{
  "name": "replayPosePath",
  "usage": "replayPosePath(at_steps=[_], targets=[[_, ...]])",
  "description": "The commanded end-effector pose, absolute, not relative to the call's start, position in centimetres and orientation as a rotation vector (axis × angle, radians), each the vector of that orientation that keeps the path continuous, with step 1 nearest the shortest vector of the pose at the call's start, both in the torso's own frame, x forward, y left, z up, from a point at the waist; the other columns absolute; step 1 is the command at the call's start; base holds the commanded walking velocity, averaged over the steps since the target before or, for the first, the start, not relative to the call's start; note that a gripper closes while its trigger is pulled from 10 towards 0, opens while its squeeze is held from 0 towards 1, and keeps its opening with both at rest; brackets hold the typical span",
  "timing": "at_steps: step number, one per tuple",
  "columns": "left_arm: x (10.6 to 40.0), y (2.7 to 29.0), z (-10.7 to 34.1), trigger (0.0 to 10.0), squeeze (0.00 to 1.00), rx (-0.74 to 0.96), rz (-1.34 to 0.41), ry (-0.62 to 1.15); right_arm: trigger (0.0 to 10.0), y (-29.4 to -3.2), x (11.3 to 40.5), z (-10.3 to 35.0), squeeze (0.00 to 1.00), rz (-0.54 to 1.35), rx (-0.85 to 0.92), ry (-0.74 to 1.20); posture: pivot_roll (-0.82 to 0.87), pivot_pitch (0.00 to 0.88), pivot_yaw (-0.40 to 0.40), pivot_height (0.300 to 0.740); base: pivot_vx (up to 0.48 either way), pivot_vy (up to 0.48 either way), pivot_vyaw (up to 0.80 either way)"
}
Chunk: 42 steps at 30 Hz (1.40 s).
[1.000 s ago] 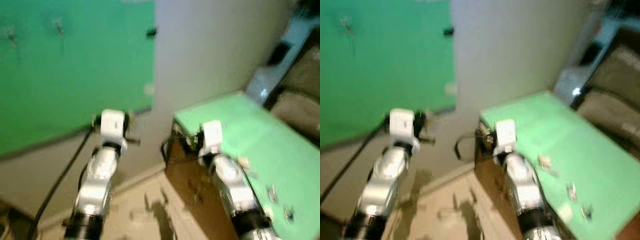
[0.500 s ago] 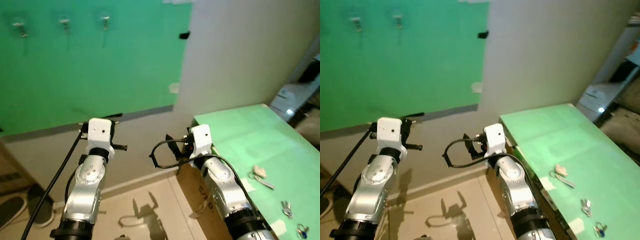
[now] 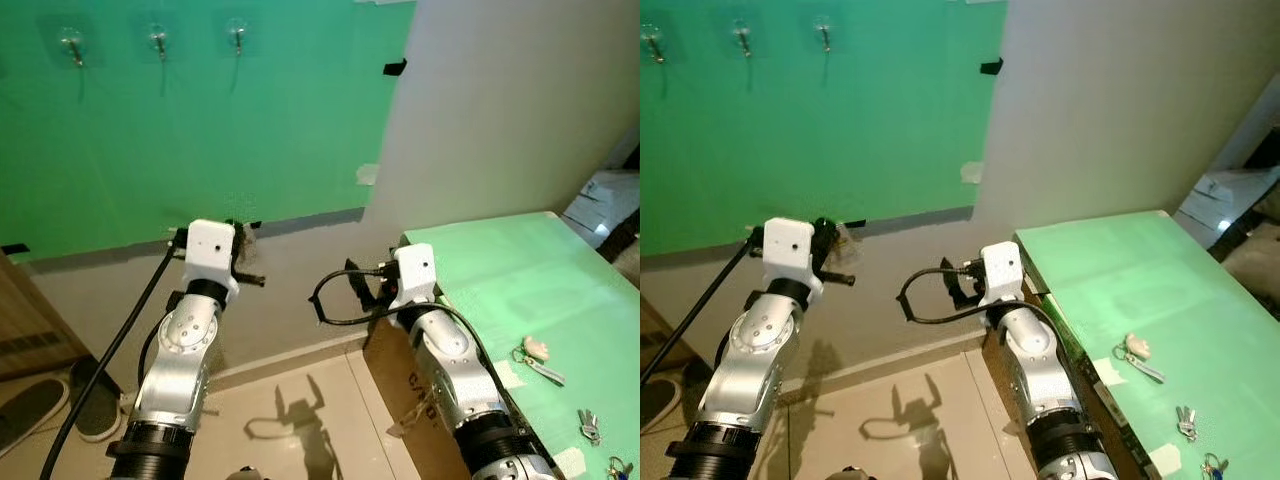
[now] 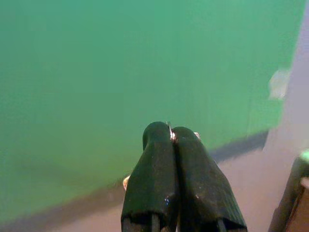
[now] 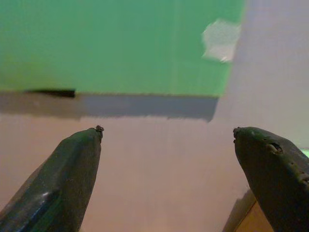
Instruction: Hang keys on a hook
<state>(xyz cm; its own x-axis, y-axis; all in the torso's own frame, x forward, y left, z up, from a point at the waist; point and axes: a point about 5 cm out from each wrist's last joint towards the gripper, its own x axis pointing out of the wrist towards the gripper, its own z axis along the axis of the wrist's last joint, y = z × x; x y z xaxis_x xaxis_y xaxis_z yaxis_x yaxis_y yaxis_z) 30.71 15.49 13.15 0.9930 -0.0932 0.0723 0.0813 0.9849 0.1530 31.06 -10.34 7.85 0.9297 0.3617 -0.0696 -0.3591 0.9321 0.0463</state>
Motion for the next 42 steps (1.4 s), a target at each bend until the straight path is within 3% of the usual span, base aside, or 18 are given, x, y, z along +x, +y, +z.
replayPosePath(at_steps=[1,7,12,16,17,21,29,34,39,42], targets=[[31.4,15.2,15.9,10.0,0.00,0.150,-0.098,-0.179,10.0,-10.8,31.4,8.2,0.11,0.348,0.031,0.059,0.06,0.000,-0.042,0.740,0.472,0.000,0.00],[32.0,16.2,18.3,10.0,0.00,0.111,-0.044,-0.243,10.0,-10.3,31.2,8.2,0.11,0.384,0.033,0.058,0.06,0.000,-0.038,0.740,0.435,0.086,0.00],[31.6,15.9,17.6,10.0,0.00,0.112,-0.039,-0.218,10.0,-9.7,30.9,8.3,0.18,0.425,0.018,0.042,0.06,0.000,-0.040,0.740,0.062,0.073,0.69],[31.6,14.3,18.4,10.0,0.00,0.058,-0.204,-0.223,10.0,-9.6,30.8,8.5,0.17,0.437,-0.005,0.022,0.06,0.000,-0.046,0.740,0.000,0.000,0.60],[31.4,13.6,19.4,10.0,0.00,0.114,-0.311,-0.261,10.0,-9.6,30.7,8.4,0.15,0.440,-0.003,0.029,0.06,0.000,-0.049,0.740,0.000,0.000,0.00],[32.1,14.4,21.3,10.0,0.00,0.104,-0.345,-0.280,10.0,-9.7,30.7,8.4,0.13,0.444,-0.005,0.032,0.06,0.000,-0.053,0.740,0.000,0.000,0.00],[32.6,13.0,25.7,10.0,0.00,0.003,-0.634,-0.311,10.0,-9.8,30.7,8.2,0.14,0.435,0.007,0.045,0.06,0.000,-0.046,0.740,0.000,0.000,0.00],[34.3,12.4,27.4,10.0,0.00,-0.002,-0.635,-0.326,10.0,-9.3,30.6,8.2,0.14,0.443,0.011,0.045,0.05,0.000,-0.031,0.740,0.000,0.000,0.00],[35.6,12.4,27.8,10.0,0.00,-0.225,-0.697,-0.276,10.0,-9.3,30.3,8.0,0.13,0.438,0.016,0.047,0.02,0.000,-0.013,0.740,0.000,0.000,0.00],[35.8,12.3,27.7,10.0,0.00,-0.263,-0.720,-0.269,10.0,-9.4,30.2,7.9,0.13,0.436,0.016,0.048,0.02,0.000,-0.011,0.740,0.000,0.000,0.00]])
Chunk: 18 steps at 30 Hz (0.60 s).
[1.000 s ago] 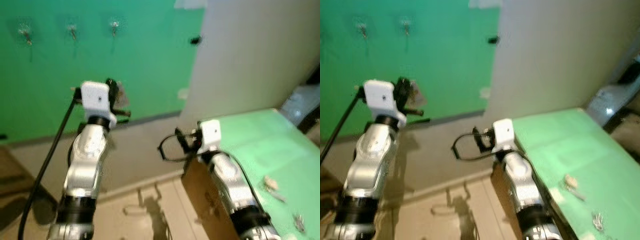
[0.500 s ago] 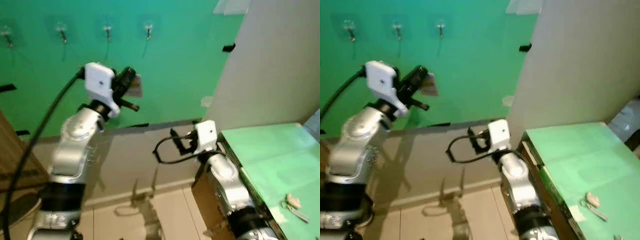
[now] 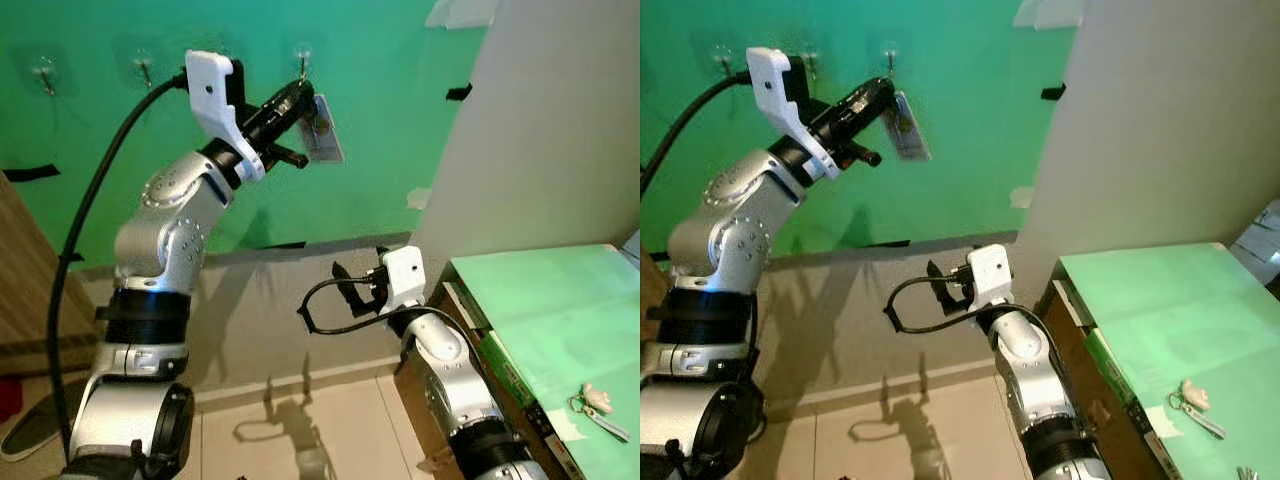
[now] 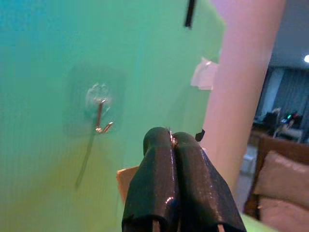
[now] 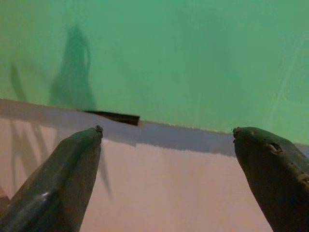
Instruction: Hang keys on a hook
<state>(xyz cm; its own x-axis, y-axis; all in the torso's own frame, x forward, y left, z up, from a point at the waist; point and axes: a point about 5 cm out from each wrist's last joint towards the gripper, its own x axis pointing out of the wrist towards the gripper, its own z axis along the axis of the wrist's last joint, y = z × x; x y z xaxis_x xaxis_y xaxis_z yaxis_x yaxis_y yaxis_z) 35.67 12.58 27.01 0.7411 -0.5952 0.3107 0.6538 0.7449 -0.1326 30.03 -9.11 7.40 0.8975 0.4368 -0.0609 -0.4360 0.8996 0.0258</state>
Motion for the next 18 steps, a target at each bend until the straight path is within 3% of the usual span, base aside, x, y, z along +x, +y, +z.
replayPosePath(at_steps=[1,18], targets=[[35.9,12.3,27.7,10.0,0.00,-0.276,-0.725,-0.266,10.0,-9.5,30.2,7.9,0.13,0.435,0.015,0.048,0.02,0.000,-0.011,0.740,0.000,0.000,0.00],[35.9,11.1,28.0,10.0,0.00,-0.391,-0.799,-0.265,10.0,-9.9,30.0,7.8,0.13,0.415,0.011,0.052,-0.01,0.000,0.008,0.740,0.000,0.000,0.00]])
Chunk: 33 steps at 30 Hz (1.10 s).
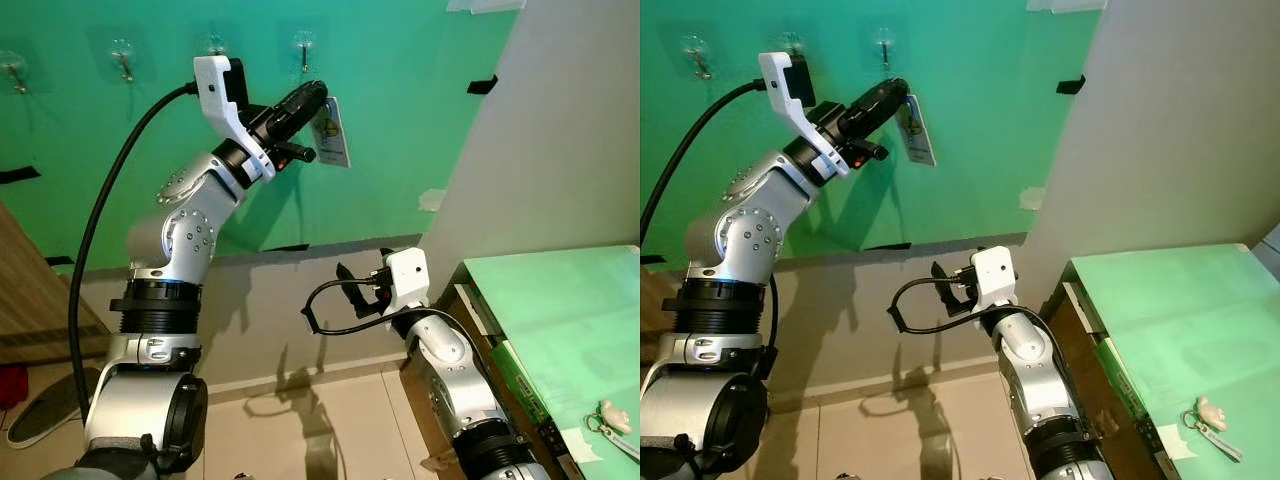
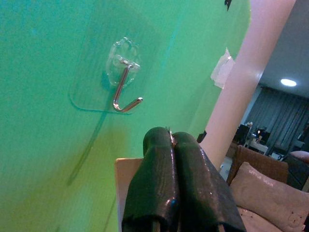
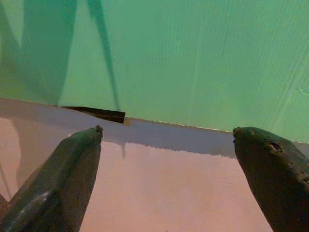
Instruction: Hang keys on a hook
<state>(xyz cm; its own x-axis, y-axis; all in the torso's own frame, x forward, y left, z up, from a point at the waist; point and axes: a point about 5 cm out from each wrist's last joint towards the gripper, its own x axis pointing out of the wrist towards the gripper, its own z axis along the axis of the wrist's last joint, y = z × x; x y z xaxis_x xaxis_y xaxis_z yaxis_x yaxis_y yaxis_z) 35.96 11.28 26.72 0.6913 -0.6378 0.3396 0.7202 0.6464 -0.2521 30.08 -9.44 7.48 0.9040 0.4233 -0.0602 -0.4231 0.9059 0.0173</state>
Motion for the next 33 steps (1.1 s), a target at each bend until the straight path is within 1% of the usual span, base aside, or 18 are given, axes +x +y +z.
replayPosePath(at_steps=[1,3,10,16,20,27,33], targets=[[35.9,11.1,28.0,10.0,0.00,-0.391,-0.799,-0.265,10.0,-9.9,30.0,7.8,0.13,0.415,0.011,0.052,-0.01,0.000,0.008,0.740,0.000,0.000,0.00],[35.5,11.2,28.4,10.0,0.00,-0.398,-0.810,-0.287,10.0,-9.9,30.0,7.7,0.13,0.414,0.011,0.053,-0.01,0.000,0.007,0.740,0.000,0.000,0.00],[34.9,11.1,28.1,10.0,0.00,-0.384,-0.835,-0.281,10.0,-9.9,29.8,7.5,0.13,0.418,0.014,0.061,0.00,0.000,0.005,0.740,0.000,0.000,0.00],[35.7,11.3,28.0,10.0,0.00,-0.388,-0.790,-0.280,10.0,-9.6,29.4,7.6,0.13,0.478,0.027,0.060,0.00,0.000,-0.002,0.740,0.000,0.000,0.00],[36.5,11.6,28.4,10.0,0.00,-0.409,-0.751,-0.281,10.0,-9.9,29.5,8.1,0.13,0.474,0.031,0.037,0.00,0.000,-0.002,0.740,0.000,0.000,0.00],[36.9,11.9,28.5,10.0,0.00,-0.418,-0.739,-0.285,10.0,-9.8,29.3,9.5,0.13,0.516,0.064,-0.035,-0.02,0.000,0.008,0.740,0.000,0.000,0.00],[37.1,11.9,28.5,10.0,0.00,-0.419,-0.749,-0.284,10.0,-9.5,29.0,9.7,0.13,0.548,0.052,-0.042,-0.02,0.000,0.011,0.740,0.000,0.000,0.00]])
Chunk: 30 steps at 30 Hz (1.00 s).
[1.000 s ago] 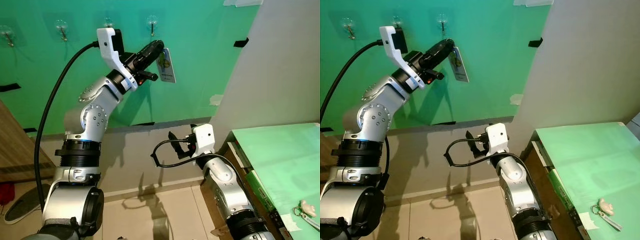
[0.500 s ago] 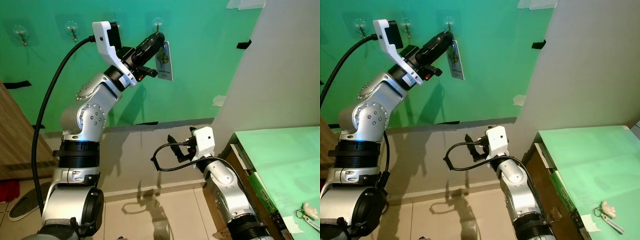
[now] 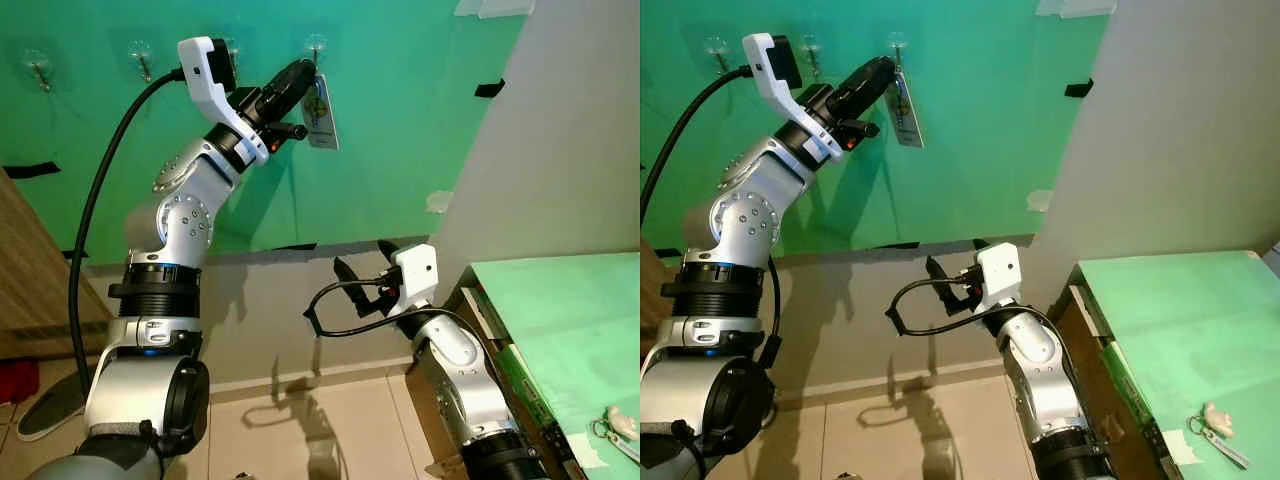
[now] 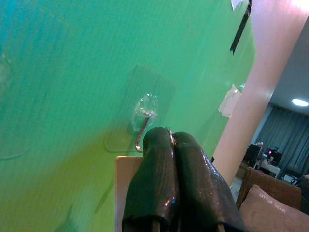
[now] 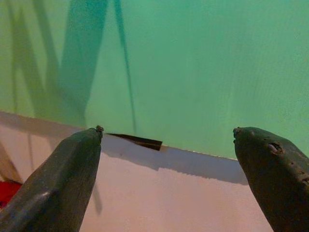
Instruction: Hang keys on a hook
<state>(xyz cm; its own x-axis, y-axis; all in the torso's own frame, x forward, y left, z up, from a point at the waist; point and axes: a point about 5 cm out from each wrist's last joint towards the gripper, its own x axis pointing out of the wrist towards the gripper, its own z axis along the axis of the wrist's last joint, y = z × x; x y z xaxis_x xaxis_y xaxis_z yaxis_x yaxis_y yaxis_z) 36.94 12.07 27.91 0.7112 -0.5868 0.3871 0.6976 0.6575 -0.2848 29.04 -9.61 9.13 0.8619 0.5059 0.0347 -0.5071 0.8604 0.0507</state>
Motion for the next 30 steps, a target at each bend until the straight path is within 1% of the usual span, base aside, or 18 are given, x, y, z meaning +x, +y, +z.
replayPosePath(at_steps=[1,7,9,19,30], targets=[[37.1,11.8,28.5,10.0,0.00,-0.417,-0.752,-0.281,10.0,-9.5,28.9,9.7,0.14,0.553,0.050,-0.042,-0.02,0.000,0.012,0.740,0.000,0.000,0.00],[37.3,11.7,28.5,10.0,0.00,-0.434,-0.752,-0.283,10.0,-9.1,28.7,10.1,0.13,0.575,0.054,-0.053,-0.03,0.000,0.015,0.740,0.000,0.000,0.00],[37.2,11.1,28.3,10.0,0.00,-0.444,-0.775,-0.276,10.0,-8.7,28.6,10.5,0.13,0.596,0.051,-0.069,-0.04,0.000,0.020,0.740,0.000,0.000,0.00],[37.5,10.5,28.5,10.0,0.00,-0.443,-0.784,-0.286,10.0,-8.7,28.4,10.7,0.13,0.605,0.048,-0.072,-0.05,0.000,0.021,0.740,0.000,0.000,0.00],[38.3,11.3,28.6,10.0,0.00,-0.448,-0.733,-0.290,10.0,-8.8,28.4,10.6,0.13,0.608,0.046,-0.065,-0.05,0.000,0.021,0.740,0.000,0.000,0.00]])
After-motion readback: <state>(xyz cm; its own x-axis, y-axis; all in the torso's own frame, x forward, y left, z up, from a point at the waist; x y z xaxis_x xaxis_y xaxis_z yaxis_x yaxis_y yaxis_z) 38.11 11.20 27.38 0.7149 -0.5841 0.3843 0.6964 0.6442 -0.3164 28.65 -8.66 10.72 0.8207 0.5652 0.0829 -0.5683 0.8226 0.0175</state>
